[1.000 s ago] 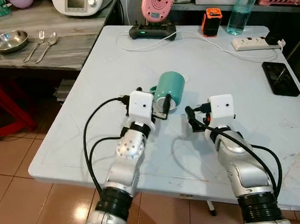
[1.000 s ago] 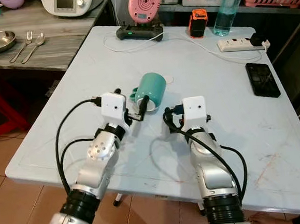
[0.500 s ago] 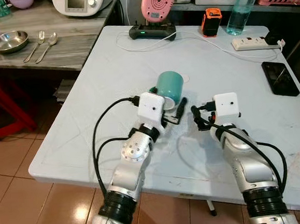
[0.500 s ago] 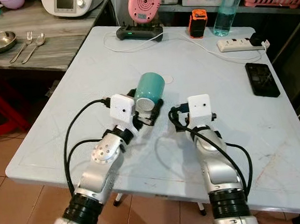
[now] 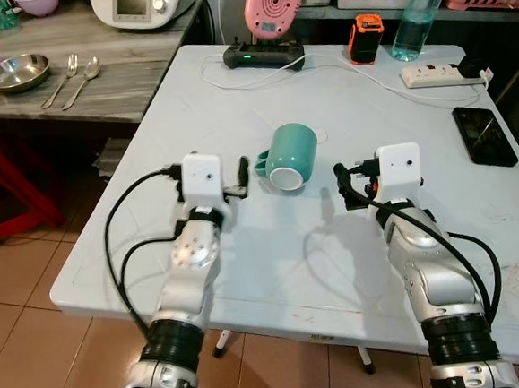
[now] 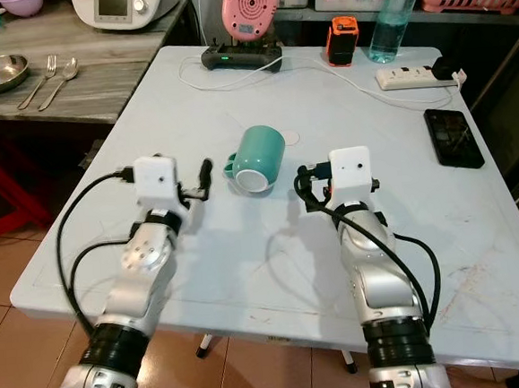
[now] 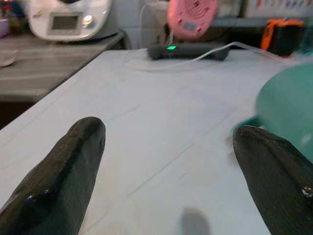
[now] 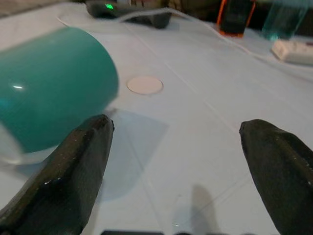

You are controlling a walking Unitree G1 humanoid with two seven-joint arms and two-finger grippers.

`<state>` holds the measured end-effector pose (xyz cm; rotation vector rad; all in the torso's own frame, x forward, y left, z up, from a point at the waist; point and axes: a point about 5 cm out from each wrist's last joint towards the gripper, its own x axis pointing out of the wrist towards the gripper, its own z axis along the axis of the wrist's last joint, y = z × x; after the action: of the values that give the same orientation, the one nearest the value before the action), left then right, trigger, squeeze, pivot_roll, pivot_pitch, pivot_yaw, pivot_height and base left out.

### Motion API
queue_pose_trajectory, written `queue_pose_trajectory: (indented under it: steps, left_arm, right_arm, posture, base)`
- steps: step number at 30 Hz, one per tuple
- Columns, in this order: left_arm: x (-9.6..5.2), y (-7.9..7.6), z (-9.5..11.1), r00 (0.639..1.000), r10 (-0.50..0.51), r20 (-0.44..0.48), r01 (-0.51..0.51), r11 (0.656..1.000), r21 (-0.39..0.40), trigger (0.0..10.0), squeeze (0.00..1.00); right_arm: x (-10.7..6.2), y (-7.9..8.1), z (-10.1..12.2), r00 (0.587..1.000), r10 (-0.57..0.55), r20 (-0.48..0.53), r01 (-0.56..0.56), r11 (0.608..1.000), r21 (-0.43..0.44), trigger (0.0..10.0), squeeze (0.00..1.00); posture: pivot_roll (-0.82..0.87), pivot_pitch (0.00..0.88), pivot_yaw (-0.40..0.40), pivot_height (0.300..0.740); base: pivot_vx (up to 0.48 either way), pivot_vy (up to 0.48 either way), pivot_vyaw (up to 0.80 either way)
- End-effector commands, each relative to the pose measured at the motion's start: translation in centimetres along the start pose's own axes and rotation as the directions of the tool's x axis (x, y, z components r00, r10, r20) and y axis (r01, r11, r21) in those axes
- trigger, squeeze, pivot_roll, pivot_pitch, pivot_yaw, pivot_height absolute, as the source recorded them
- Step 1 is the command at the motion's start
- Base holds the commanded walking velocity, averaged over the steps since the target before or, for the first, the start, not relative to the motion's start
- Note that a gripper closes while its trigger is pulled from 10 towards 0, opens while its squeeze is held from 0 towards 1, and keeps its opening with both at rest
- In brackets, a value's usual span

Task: Setting the table

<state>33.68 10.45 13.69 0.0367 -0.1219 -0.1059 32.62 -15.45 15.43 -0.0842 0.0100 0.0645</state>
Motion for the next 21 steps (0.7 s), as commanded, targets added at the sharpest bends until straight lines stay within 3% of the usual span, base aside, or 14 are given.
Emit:
queue_pose_trajectory:
  steps: [1,3,10,21]
  left_arm:
    - [-0.5,1.0,0.1,1.000,0.023,0.008,-0.023,1.000,0.013,10.0,0.00]
    - [-1.5,2.4,-0.6,0.999,0.043,-0.011,-0.043,0.999,0.033,10.0,0.00]
    - [-3.4,3.6,-1.8,0.998,0.037,-0.052,-0.035,0.999,0.035,10.0,0.00]
    - [-2.4,2.3,-1.3,0.997,-0.049,-0.056,0.050,0.999,0.004,10.0,0.00]
  right_arm:
    - [-0.7,0.2,0.6,0.999,0.008,0.051,-0.009,1.000,0.002,10.0,0.00]
    - [-1.7,0.0,0.2,0.999,0.004,0.049,-0.003,1.000,-0.007,10.0,0.00]
    - [-3.1,-0.7,-0.8,1.000,-0.015,0.025,0.015,1.000,-0.001,10.0,0.00]
    - [-3.3,-0.2,-0.7,0.999,-0.029,0.019,0.029,0.999,0.024,10.0,0.00]
  posture:
    - [-0.08,0.096,0.004,0.740]
    - [-0.06,0.099,0.007,0.740]
    - [-0.06,0.102,0.010,0.740]
    - [-0.06,0.103,0.012,0.740]
  base:
    - [0.000,0.000,0.00]
    - [0.000,0.000,0.00]
    - [0.000,0.000,-0.46]
    - [0.000,0.000,0.00]
